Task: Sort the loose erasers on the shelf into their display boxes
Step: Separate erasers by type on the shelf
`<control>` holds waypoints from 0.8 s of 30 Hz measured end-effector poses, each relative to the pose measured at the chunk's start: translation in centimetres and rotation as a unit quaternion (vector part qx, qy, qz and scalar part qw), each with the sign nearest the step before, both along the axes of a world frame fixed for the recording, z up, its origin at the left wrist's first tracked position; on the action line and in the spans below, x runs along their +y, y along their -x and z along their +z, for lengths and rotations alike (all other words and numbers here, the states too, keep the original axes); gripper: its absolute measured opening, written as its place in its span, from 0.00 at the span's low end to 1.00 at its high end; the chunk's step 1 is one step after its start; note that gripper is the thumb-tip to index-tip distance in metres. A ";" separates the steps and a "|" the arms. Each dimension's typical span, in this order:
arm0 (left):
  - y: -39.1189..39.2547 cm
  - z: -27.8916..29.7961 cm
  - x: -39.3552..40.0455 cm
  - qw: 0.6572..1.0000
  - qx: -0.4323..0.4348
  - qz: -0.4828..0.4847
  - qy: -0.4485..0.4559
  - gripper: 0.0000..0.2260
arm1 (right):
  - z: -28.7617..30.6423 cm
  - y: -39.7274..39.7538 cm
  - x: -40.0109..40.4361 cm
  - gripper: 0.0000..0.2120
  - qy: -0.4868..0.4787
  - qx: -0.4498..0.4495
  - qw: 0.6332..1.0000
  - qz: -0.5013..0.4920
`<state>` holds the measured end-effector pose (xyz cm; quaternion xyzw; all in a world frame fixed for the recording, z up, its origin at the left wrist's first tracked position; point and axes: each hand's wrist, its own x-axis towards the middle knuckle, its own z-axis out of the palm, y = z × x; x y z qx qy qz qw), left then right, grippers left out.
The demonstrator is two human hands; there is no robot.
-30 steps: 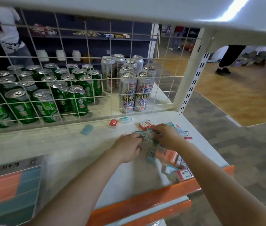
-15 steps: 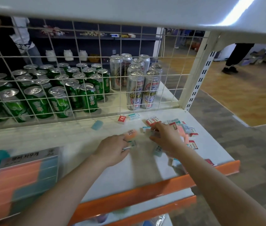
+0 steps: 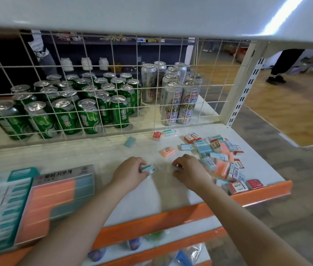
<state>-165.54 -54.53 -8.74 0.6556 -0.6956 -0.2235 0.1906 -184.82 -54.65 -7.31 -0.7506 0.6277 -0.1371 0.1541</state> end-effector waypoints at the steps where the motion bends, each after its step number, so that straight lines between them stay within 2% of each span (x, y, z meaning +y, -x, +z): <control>1: 0.0 0.0 -0.1 1.000 -0.002 -0.006 -0.004 0.10 | 0.0 0.0 0.2 0.14 0.001 -0.002 1.000 -0.003; 5: 0.1 0.0 -0.1 1.000 0.009 -0.017 -0.003 0.08 | 0.0 0.0 1.1 0.12 -0.007 -0.024 1.000 -0.001; 11: 0.5 0.1 1.0 0.998 0.010 -0.063 0.028 0.08 | 0.4 0.5 1.9 0.19 -0.040 -0.022 0.999 -0.001; 16: 0.4 -0.3 1.8 0.996 0.021 -0.078 0.029 0.12 | 0.8 1.1 2.2 0.20 -0.064 -0.006 0.998 -0.016; 19: 0.1 -0.5 1.9 0.996 0.026 -0.083 0.019 0.15 | 0.8 1.3 2.1 0.20 -0.074 0.000 0.997 -0.021; 24: 0.4 -0.3 1.8 0.993 0.026 -0.114 -0.009 0.13 | 0.9 1.1 2.0 0.20 -0.084 -0.003 0.996 -0.003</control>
